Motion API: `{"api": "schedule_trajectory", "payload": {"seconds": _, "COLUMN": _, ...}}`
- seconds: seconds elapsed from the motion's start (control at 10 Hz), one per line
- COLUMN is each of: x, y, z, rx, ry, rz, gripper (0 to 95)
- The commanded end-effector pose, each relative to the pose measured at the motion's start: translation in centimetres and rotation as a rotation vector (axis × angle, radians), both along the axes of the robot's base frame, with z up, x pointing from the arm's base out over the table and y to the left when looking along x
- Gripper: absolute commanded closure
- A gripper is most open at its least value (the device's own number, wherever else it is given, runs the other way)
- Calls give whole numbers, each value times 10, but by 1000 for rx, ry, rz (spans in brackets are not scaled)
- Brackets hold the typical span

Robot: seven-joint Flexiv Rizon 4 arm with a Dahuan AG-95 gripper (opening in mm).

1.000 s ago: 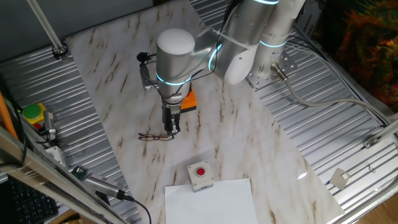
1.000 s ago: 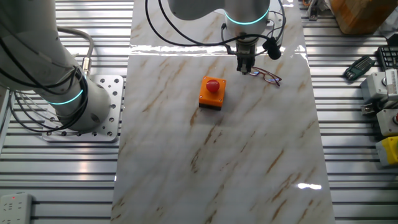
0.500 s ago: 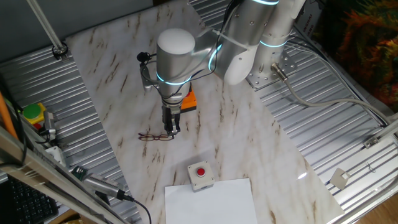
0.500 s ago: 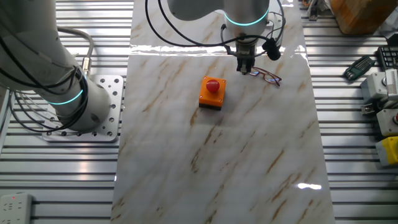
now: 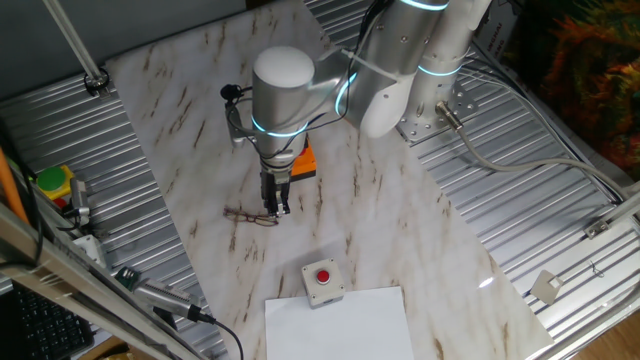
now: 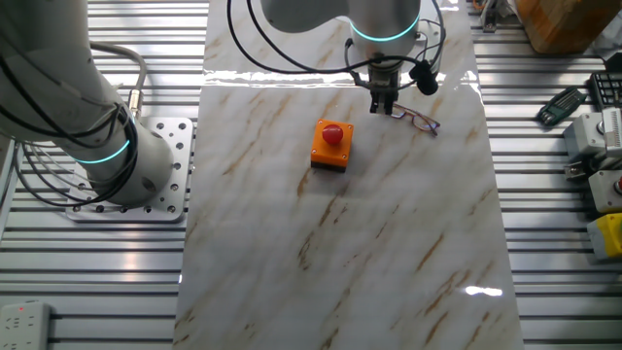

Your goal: Unfold the leg of the glasses (with one hand)

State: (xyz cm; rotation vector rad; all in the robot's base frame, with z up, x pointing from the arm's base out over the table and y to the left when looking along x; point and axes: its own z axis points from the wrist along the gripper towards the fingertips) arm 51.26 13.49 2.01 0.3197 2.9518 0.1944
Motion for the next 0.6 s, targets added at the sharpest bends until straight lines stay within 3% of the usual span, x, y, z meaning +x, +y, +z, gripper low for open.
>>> {"api": "schedule_trajectory", "payload": {"seconds": 0.1, "x": 0, "y": 0, "z": 0, "rx": 2, "ry": 3, "rz": -1, "gripper": 950}}
{"api": "schedule_trajectory", "payload": {"seconds": 0.6, "x": 0, "y": 0, "z": 0, "rx": 11, "ry": 18, "rz": -1, "gripper": 950}}
